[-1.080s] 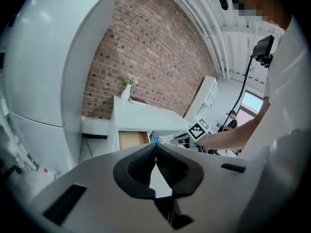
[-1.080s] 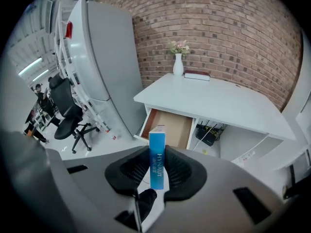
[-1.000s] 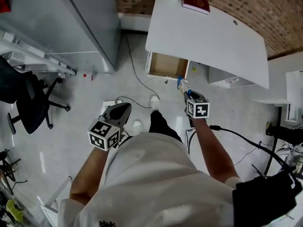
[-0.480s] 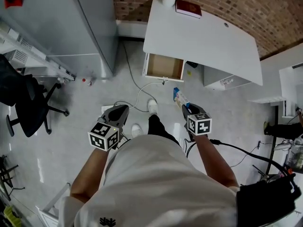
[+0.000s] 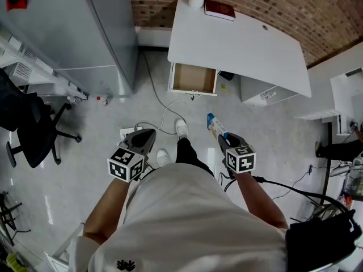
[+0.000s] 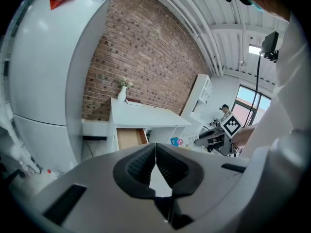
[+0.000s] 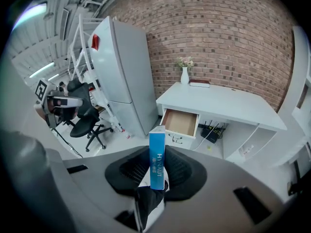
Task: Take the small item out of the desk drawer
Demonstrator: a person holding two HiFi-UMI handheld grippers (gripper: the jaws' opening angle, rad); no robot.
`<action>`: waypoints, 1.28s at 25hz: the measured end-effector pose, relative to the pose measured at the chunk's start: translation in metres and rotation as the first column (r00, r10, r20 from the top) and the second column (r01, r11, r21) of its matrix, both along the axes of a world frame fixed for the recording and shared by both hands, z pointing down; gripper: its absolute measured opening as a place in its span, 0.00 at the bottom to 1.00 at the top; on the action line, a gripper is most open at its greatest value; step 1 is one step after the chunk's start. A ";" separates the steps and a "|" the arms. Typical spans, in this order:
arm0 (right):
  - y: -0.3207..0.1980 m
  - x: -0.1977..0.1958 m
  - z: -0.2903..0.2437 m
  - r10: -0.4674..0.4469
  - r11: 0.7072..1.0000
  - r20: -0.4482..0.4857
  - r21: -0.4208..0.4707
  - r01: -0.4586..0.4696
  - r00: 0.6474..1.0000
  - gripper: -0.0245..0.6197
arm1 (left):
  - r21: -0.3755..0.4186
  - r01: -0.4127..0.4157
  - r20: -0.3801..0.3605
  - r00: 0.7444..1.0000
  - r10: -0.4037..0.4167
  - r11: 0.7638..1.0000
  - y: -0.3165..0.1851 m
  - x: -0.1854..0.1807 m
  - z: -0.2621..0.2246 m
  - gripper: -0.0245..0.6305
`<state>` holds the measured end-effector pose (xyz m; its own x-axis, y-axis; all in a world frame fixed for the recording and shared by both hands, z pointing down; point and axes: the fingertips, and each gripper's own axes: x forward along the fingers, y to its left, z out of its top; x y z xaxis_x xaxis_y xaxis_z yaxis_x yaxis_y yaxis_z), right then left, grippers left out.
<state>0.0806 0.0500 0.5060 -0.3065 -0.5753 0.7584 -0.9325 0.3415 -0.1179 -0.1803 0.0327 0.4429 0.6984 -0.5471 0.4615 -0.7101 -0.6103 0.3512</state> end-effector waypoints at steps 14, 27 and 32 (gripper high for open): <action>0.010 -0.006 -0.005 -0.011 1.000 0.016 -0.001 0.011 1.000 0.21 | -0.021 -0.004 0.026 1.000 0.004 1.000 0.013 -0.008 0.009 0.07; -0.002 -0.002 -0.011 0.011 1.000 0.027 0.012 -0.011 1.000 0.21 | -0.024 -0.014 0.038 0.999 0.015 1.000 0.009 -0.006 0.012 0.07; -0.006 0.001 -0.008 0.026 1.000 0.042 0.010 -0.027 0.999 0.21 | -0.024 -0.019 0.045 0.999 0.020 1.000 0.008 -0.003 0.014 0.07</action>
